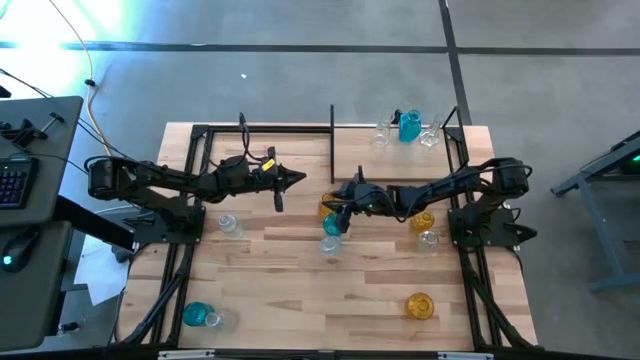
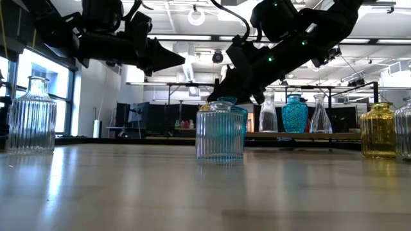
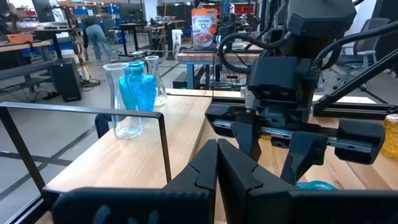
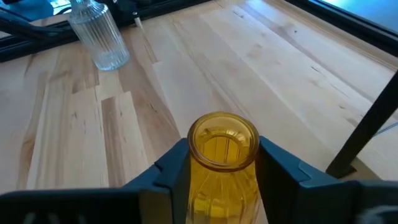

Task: Sort vases onto shelf
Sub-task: Put the left yellow vase on the shelf

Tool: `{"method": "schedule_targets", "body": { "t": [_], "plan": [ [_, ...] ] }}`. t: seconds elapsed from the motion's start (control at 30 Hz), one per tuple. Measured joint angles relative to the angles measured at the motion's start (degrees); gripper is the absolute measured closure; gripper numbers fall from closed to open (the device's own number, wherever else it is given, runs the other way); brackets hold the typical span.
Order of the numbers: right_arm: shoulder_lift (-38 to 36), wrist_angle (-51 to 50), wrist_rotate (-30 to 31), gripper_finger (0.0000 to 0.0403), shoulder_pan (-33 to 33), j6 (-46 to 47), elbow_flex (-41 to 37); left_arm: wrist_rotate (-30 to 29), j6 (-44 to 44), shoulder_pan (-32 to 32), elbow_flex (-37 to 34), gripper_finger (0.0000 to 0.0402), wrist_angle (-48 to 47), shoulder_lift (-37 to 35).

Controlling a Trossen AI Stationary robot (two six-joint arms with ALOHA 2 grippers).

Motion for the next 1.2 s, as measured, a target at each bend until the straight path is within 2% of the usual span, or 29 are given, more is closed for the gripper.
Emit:
{"method": "schedule_targets", "body": {
  "t": [0.57,0.87,1.0,1.13,1.2],
  "plan": [
    [-1.08,0.02,-0.25,0.0277,0.02,0.35,-0.22,0.02,0.04,0.00,0.04,0.0401,-0.94,0.02],
    [-6.98,-0.38,0.12,0.0277,0.02,-1.48,-0.22,0.02,0.03,0.00,0.04,0.0401,-1.01,0.02],
    [-11.73,-4.37,4.89,0.0277,0.07,-3.01,-0.22,-0.50,0.00,-0.02,0.04,0.0401,-1.02,0.02],
    [-17.16,-11.83,11.43,0.0277,0.04,-3.17,-0.22,-6.87,-1.56,-0.03,0.04,0.0401,-1.92,0.02],
    [-19.80,-14.42,15.25,0.0277,0.04,-2.99,-0.20,-8.04,-1.24,0.02,0.04,0.0401,-2.88,0.04]
  ]
}}
